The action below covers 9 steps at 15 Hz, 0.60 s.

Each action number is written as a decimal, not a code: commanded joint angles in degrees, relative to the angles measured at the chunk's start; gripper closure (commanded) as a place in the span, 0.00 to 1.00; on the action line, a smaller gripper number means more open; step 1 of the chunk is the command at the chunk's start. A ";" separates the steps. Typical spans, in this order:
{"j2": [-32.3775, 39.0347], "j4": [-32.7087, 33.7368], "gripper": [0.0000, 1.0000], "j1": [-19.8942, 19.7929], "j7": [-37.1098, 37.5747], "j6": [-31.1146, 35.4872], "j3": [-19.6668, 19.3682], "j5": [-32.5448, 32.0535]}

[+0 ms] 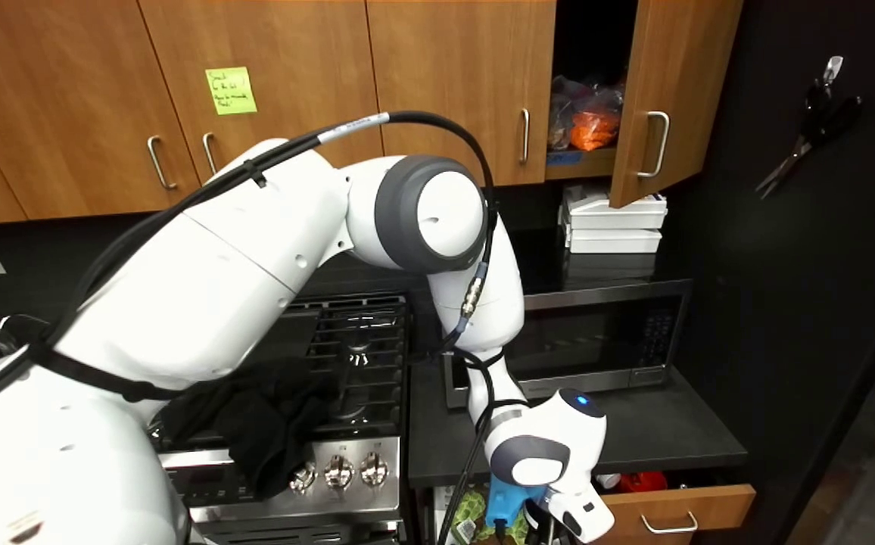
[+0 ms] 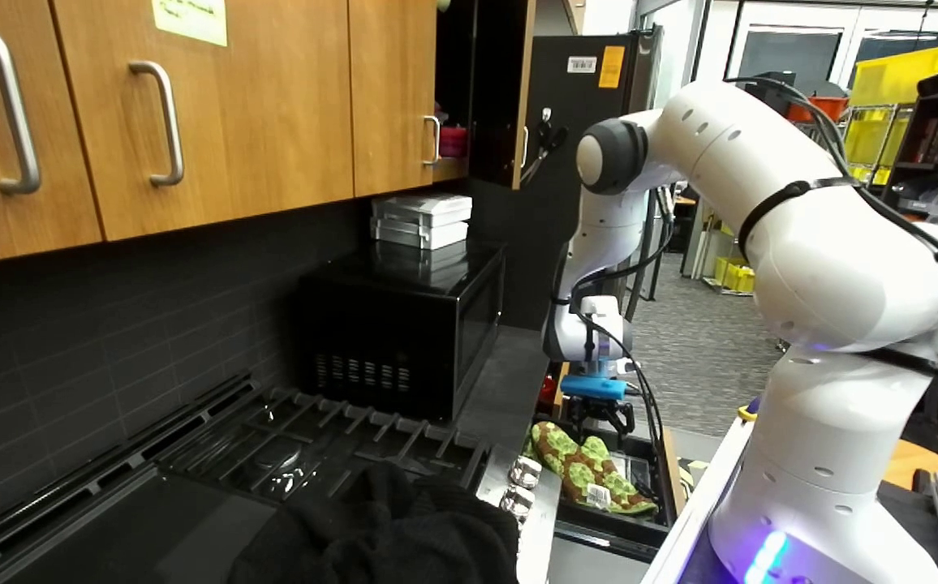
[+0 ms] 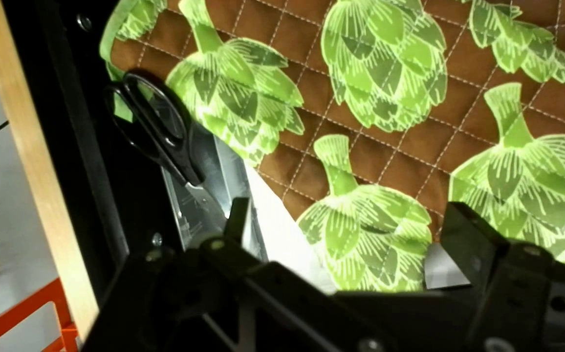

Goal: Remove the oven mit from the drawer and put it on top of the microwave

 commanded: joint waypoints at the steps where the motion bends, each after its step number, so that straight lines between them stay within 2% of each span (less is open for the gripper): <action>1: 1.25 1.49 0.00 -2.80 -0.92 3.67 2.33 1.70; 5: 3.44 4.79 0.00 -5.33 -0.63 6.02 4.49 2.10; 9: 5.49 7.29 0.00 -5.80 -0.30 7.63 4.90 1.97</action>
